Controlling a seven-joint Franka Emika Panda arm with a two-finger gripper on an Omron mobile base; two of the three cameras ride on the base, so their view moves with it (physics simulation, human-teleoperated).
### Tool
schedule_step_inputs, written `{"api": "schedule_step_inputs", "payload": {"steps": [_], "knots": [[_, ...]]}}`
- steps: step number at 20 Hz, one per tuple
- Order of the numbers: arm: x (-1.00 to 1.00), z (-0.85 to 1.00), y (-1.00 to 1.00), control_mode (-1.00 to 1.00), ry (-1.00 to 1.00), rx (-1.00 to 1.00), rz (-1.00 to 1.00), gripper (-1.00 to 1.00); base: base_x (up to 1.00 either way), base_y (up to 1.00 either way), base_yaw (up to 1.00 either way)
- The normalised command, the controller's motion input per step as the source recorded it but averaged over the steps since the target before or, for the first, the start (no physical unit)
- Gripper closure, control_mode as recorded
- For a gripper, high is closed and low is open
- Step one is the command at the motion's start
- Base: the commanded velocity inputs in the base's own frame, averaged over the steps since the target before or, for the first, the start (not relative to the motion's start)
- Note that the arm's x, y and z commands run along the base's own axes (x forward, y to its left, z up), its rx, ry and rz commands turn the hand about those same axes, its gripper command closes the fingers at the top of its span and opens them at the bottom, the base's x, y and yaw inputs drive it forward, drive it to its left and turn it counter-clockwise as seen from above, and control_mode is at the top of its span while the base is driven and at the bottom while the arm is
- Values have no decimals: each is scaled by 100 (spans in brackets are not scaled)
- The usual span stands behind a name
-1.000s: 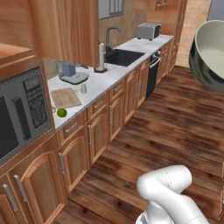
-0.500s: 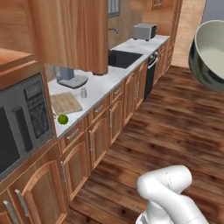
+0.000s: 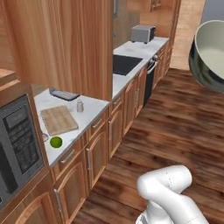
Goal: Open the cabinet. Place the bowl and condiment on the counter. Then place the lime and garlic on the cutting board.
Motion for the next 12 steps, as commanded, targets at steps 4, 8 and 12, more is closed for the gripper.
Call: {"api": "schedule_step_inputs", "payload": {"steps": [4, 8, 12], "knots": [[0, 0, 0, 100, 0, 0, 0, 100, 69, 0, 4], [0, 0, 0, 100, 0, 0, 0, 100, 57, 0, 21], [0, 0, 0, 100, 0, 0, 0, 100, 62, 0, 27]]}}
